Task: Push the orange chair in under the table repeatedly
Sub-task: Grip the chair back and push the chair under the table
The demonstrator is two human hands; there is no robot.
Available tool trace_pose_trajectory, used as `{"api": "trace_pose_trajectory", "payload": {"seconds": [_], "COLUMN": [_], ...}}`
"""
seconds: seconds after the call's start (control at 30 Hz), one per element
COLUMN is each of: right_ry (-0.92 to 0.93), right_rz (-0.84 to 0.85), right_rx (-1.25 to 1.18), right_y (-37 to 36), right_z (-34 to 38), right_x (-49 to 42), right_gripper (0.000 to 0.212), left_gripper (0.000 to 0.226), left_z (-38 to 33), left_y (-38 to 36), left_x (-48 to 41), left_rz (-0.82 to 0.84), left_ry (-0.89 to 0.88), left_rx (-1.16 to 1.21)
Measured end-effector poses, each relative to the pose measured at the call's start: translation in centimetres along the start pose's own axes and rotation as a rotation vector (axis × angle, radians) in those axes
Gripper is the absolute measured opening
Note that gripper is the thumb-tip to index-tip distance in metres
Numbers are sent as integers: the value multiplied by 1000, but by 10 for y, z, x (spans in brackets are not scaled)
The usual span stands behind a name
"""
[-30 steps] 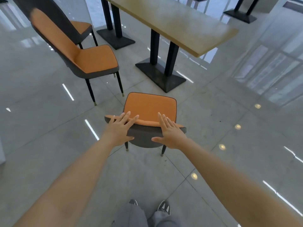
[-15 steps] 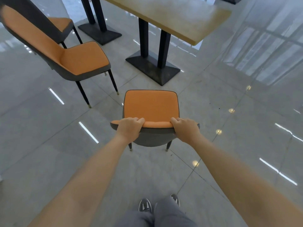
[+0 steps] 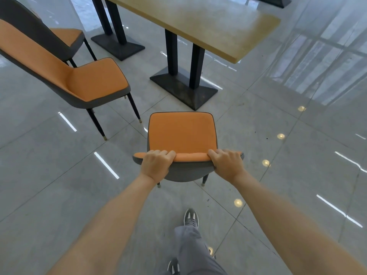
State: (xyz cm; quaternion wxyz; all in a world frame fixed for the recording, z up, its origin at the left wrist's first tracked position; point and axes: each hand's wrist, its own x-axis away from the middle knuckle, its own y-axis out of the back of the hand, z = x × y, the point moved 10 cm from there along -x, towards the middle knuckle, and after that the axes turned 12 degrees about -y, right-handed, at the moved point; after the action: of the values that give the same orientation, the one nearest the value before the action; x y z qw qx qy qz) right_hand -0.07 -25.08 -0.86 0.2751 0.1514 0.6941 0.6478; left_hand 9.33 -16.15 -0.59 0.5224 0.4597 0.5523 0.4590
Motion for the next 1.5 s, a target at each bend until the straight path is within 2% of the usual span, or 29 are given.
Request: {"api": "trace_pose_trajectory", "payload": {"seconds": [0.23,0.83,1.23,1.3,1.37,1.5], "right_ry": [-7,-19,-164,-194,-239,-279], "right_rz": [-53,-4,-33,39,155,311], "right_rx": [1,-3,-7,-3,6,-129], "right_y": [-15,-51,-68,-76,-89,-96], "right_z": [-28,-108,-139,-140,-145,-142], "right_x": [-74,-284,-339,-338,-335,-329], "right_gripper": [33,29,14,5,28,79], "left_gripper": [31,28,15,12,26,49], "left_z": [46,166,198,199,203,208], "left_y": [-10,-34,-49,-55,-66,-68], "left_x": [-62,-250,-300,-300,-298,-283], "left_rz": [-30,-15,-57,12,136,254], "left_ry": [41,103,118,115,137,154], "left_rx": [-7,-59,-71,-54,-30,-1]}}
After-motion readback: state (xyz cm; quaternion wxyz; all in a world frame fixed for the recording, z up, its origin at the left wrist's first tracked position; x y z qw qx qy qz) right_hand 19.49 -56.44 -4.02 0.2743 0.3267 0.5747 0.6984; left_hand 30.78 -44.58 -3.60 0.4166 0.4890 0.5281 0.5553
